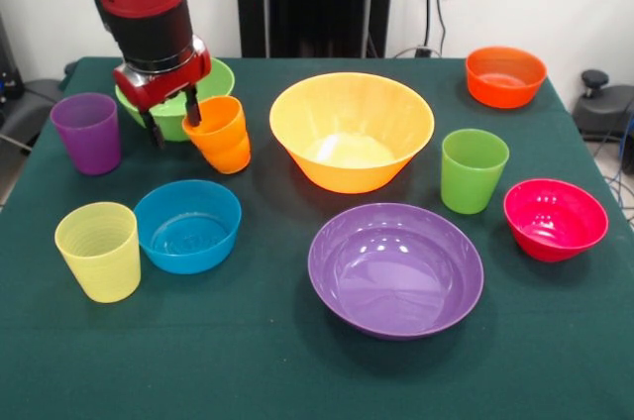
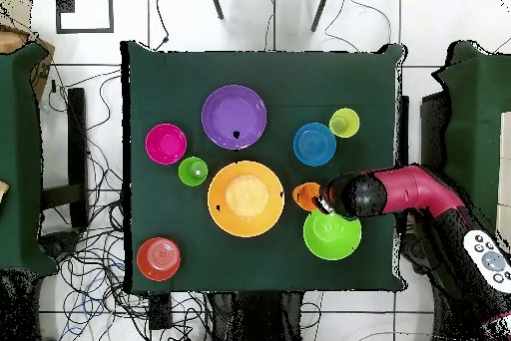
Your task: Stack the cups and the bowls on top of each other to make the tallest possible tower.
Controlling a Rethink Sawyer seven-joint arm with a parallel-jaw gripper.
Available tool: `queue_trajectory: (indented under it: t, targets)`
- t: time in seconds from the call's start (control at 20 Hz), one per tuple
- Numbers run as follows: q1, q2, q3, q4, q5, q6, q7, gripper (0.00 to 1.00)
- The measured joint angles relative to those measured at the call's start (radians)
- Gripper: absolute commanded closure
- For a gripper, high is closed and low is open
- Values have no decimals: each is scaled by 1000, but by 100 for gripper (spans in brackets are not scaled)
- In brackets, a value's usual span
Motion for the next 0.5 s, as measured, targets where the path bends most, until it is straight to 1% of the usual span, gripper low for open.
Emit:
queue_trajectory:
  t: [0.3,0.5]
  targets:
    - [28,0,-34,0,-22,-29,0,0]
    - [40,0,-52,0,-22,-47,0,0]
